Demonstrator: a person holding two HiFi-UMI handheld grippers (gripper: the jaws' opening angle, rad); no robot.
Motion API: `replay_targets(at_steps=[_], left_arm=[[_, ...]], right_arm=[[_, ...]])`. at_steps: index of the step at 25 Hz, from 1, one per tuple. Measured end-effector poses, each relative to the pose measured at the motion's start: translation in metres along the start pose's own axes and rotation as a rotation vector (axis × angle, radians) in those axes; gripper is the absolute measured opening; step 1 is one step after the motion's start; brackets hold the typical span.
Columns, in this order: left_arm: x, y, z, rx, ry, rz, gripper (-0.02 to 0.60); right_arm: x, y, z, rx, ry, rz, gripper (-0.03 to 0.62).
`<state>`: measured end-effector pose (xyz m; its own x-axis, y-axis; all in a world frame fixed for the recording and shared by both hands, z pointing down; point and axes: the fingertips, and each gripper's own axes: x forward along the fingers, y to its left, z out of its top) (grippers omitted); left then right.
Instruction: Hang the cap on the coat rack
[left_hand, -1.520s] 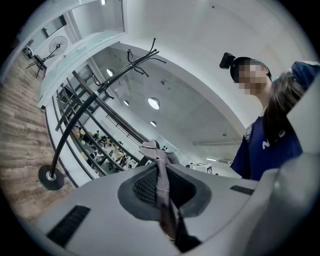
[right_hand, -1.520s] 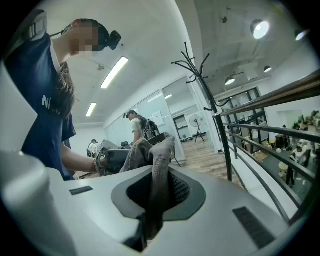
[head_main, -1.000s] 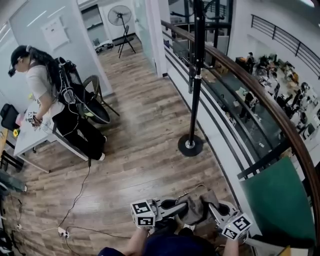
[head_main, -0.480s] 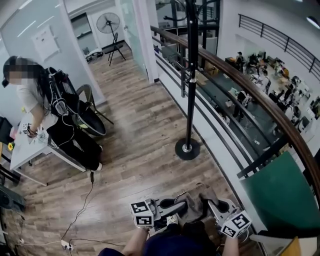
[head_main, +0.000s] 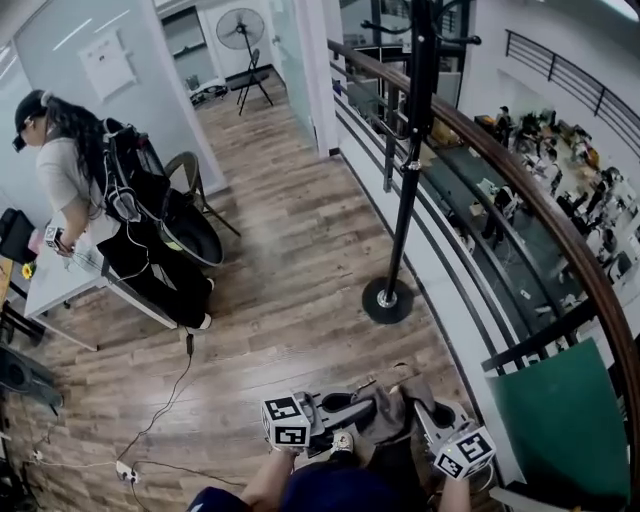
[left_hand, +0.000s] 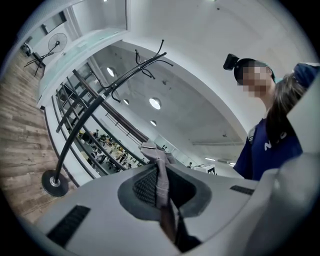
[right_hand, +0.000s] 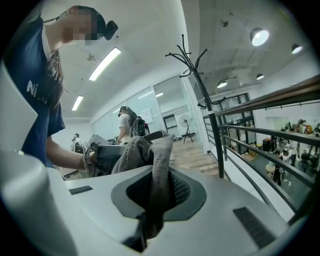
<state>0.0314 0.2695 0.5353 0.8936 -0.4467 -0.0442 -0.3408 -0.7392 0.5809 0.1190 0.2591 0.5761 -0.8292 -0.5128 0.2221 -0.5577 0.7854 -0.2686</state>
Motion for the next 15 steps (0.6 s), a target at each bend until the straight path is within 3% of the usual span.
replay_targets(at_steps=[15], left_arm=[[0.109,0.103,0.097,0.03,-0.105,0.167,0.021]], right_arm=[[0.07,-0.159,0.087,-0.061,0.026,0.156,0.034]])
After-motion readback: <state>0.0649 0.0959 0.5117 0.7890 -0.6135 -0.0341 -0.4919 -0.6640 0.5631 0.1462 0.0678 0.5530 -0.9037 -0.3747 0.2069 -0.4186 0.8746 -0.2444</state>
